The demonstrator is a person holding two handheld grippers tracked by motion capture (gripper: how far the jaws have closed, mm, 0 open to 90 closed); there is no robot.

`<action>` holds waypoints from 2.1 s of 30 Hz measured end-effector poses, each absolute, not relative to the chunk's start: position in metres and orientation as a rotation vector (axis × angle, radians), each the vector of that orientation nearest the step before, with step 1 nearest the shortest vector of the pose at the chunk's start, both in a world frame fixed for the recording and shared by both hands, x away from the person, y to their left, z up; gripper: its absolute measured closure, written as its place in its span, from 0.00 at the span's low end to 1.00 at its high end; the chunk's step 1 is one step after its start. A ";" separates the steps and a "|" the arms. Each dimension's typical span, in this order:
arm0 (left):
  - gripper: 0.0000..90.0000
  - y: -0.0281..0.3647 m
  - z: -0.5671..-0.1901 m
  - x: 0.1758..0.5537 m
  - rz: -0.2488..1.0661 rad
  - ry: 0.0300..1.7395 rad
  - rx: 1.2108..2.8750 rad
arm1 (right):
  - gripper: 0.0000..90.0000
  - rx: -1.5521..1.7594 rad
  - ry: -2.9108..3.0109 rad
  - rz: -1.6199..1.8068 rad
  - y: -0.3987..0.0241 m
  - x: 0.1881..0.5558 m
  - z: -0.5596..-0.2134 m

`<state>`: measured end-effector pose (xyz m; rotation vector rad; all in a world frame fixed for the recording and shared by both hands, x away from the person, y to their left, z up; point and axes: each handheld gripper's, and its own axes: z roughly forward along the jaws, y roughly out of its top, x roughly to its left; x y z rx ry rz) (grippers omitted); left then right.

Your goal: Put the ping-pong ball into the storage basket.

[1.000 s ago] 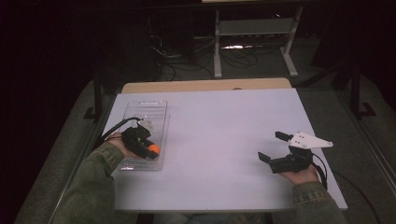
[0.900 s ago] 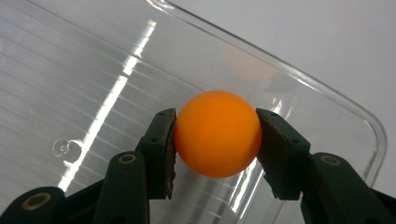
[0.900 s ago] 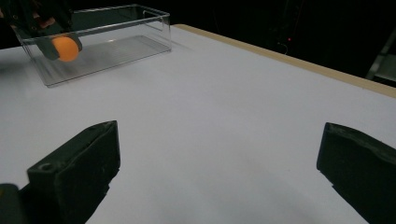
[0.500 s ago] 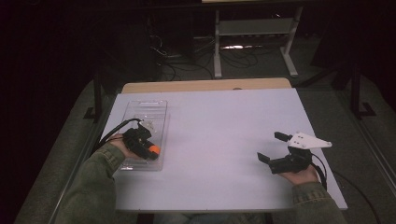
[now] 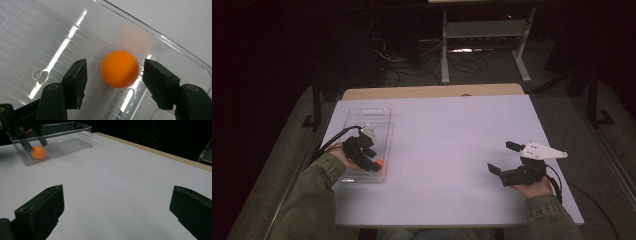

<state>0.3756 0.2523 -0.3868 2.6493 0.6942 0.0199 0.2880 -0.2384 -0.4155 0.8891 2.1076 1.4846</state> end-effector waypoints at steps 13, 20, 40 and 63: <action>0.27 0.250 -0.374 0.373 0.093 0.700 2.647 | 0.00 0.887 2.111 1.485 -0.239 0.288 -0.415; 0.17 0.251 -0.366 0.372 0.150 0.714 2.643 | 0.00 0.888 2.109 1.485 -0.238 0.287 -0.415; 0.00 0.253 -0.344 0.360 0.191 0.673 2.566 | 0.00 0.896 2.104 1.483 -0.239 0.287 -0.415; 0.00 0.261 -0.330 0.338 0.238 0.618 2.459 | 0.00 0.894 2.105 1.481 -0.239 0.287 -0.415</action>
